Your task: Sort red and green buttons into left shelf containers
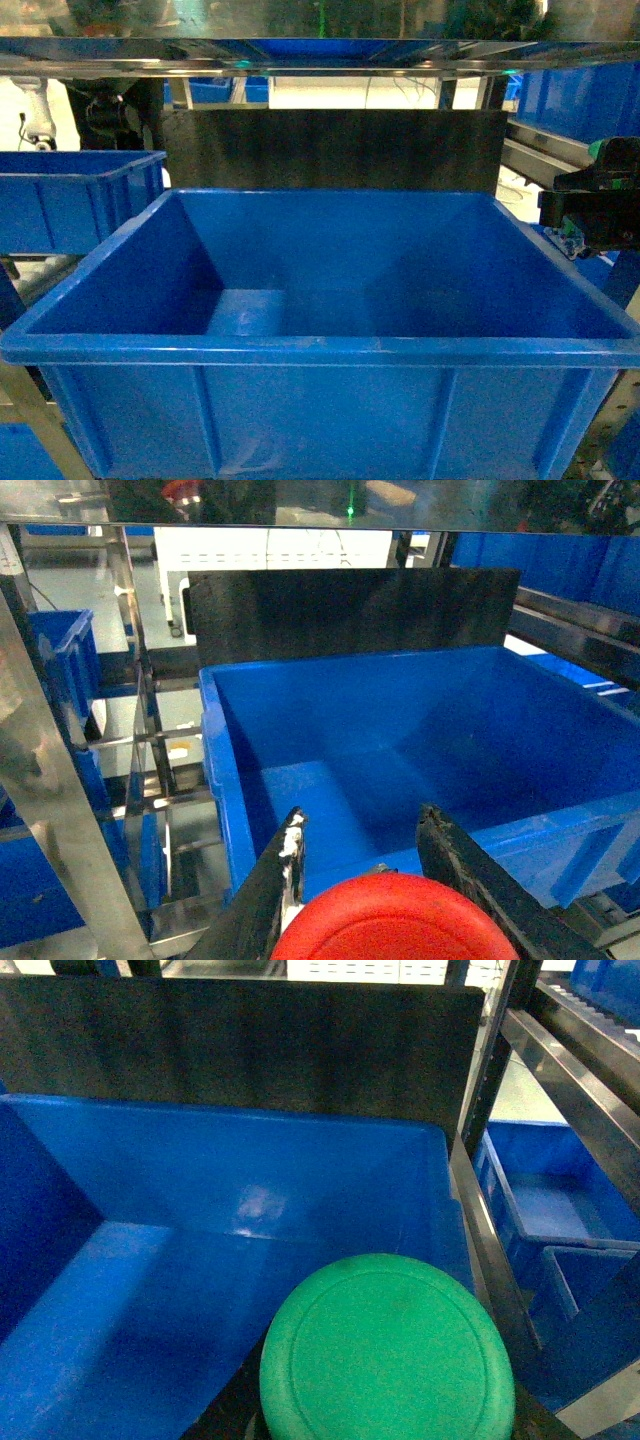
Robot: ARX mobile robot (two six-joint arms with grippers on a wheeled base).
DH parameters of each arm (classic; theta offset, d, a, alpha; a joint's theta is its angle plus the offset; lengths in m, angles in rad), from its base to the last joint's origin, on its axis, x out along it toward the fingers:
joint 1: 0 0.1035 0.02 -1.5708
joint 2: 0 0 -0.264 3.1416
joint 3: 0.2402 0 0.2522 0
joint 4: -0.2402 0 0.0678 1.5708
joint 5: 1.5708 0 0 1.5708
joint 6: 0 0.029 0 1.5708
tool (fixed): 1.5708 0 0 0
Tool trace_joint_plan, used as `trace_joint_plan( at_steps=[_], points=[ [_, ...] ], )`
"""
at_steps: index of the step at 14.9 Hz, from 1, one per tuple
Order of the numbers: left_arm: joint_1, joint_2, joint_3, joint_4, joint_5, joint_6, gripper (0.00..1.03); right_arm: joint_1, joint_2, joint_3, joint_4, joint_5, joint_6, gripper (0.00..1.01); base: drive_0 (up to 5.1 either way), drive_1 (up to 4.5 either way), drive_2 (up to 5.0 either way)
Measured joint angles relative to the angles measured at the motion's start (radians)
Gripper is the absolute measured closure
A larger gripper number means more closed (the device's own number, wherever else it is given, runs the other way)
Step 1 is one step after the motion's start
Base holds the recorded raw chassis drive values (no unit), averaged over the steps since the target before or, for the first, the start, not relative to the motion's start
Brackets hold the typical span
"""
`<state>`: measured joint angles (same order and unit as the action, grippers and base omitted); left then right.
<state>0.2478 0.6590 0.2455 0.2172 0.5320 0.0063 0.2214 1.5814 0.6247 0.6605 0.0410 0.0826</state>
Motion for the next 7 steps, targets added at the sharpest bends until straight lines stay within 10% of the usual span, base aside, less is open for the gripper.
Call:
trace_joint_plan(
  at_steps=[7],
  points=[
    [0.000,0.000,0.000,0.000,0.000,0.000,0.74,0.012,0.032,0.026,0.035,-0.007,0.015,0.76,0.0,0.00,0.0]
  ],
)
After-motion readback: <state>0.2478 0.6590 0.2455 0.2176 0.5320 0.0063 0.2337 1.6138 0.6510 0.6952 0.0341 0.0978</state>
